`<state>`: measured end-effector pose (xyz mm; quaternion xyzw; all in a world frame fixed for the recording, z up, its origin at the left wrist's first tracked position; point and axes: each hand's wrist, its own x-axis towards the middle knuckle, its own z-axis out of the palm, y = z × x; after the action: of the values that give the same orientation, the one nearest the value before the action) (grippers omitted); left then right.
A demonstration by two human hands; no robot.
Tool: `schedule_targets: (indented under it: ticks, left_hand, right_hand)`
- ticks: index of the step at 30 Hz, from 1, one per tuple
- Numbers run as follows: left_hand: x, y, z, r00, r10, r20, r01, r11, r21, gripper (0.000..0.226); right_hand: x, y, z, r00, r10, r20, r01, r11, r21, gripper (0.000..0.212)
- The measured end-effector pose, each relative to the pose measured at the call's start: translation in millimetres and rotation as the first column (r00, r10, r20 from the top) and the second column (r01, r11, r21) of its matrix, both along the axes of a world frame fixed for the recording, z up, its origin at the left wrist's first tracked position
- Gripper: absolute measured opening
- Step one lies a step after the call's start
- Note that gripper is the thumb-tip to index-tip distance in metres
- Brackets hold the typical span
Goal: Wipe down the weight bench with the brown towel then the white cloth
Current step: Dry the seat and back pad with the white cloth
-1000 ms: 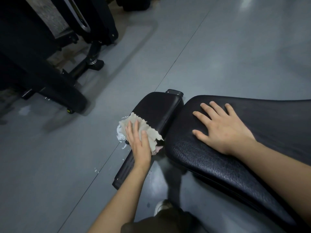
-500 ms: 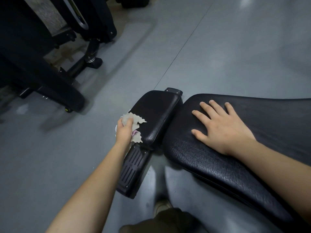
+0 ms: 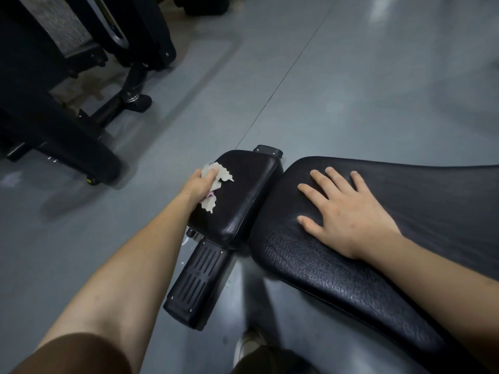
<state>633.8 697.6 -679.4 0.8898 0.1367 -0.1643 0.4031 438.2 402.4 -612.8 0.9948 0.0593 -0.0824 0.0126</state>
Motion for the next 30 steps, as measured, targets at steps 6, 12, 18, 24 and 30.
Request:
schedule_targets:
  ticks: [6, 12, 18, 24, 30]
  left_hand:
    - [28, -30, -3, 0.992, -0.121, 0.029, 0.116, 0.983, 0.141, 0.089]
    - [36, -62, 6, 0.962, -0.264, 0.065, 0.236, 0.929, 0.285, 0.069]
    - [43, -75, 6, 0.896, -0.435, 0.083, 0.373, 0.843, 0.386, 0.062]
    - [36, -89, 12, 0.775, -0.621, 0.116, 0.518, 0.73, 0.447, 0.064]
    - [8, -115, 20, 0.605, -0.766, 0.218, 0.642, 0.631, 0.435, 0.043]
  right_hand:
    - [0, 0, -1, 1.0, 0.001, -0.001, -0.001, 1.0, 0.006, 0.085]
    - [0, -1, -3, 1.0, 0.0, 0.003, 0.0, 1.0, 0.029, 0.082]
    - [-1, -1, -3, 1.0, 0.005, 0.008, -0.005, 0.999, 0.039, 0.081]
    - [1, 0, -2, 1.0, 0.005, 0.005, -0.005, 0.999, 0.036, 0.082]
    - [0, 0, 0, 1.0, 0.011, 0.0, -0.011, 0.999, 0.035, 0.084]
